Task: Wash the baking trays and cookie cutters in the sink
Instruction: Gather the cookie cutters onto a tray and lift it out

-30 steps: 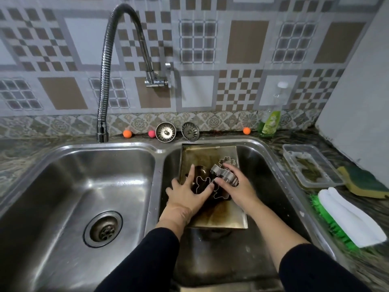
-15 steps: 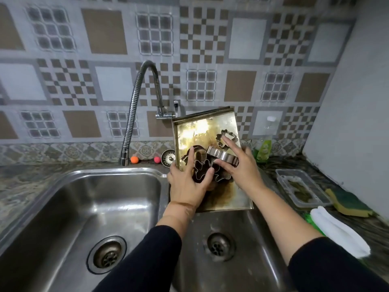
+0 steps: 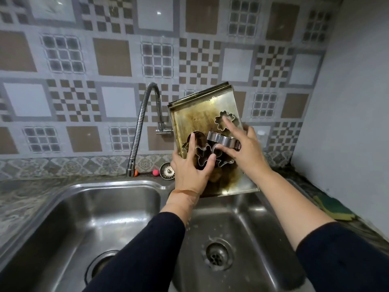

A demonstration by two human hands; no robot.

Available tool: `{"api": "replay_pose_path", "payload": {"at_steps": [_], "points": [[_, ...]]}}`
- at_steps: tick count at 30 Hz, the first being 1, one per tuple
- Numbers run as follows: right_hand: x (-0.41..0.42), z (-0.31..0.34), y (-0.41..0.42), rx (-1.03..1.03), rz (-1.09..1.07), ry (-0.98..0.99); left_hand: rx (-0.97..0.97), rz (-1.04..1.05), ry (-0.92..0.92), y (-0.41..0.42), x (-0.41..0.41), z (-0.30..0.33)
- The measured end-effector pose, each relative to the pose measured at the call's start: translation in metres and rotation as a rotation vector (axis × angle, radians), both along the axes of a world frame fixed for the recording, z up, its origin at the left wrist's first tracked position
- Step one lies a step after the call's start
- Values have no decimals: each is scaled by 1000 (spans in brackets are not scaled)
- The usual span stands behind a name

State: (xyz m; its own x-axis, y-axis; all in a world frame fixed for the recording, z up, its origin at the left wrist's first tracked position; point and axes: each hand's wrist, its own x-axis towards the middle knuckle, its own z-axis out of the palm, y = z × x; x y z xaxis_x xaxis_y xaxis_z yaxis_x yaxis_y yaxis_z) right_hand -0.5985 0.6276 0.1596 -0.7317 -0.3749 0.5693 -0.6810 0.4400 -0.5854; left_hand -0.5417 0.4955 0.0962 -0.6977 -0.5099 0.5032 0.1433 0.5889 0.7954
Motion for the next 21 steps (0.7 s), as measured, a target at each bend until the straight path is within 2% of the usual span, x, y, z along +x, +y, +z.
{"api": "replay_pose_path", "payload": {"at_steps": [13,21], "points": [[9,28,2,-8,-19,169,26,-34,93,1,3,25],[19,27,-1,9,-38,121,28,-40,65,1,13,26]]}}
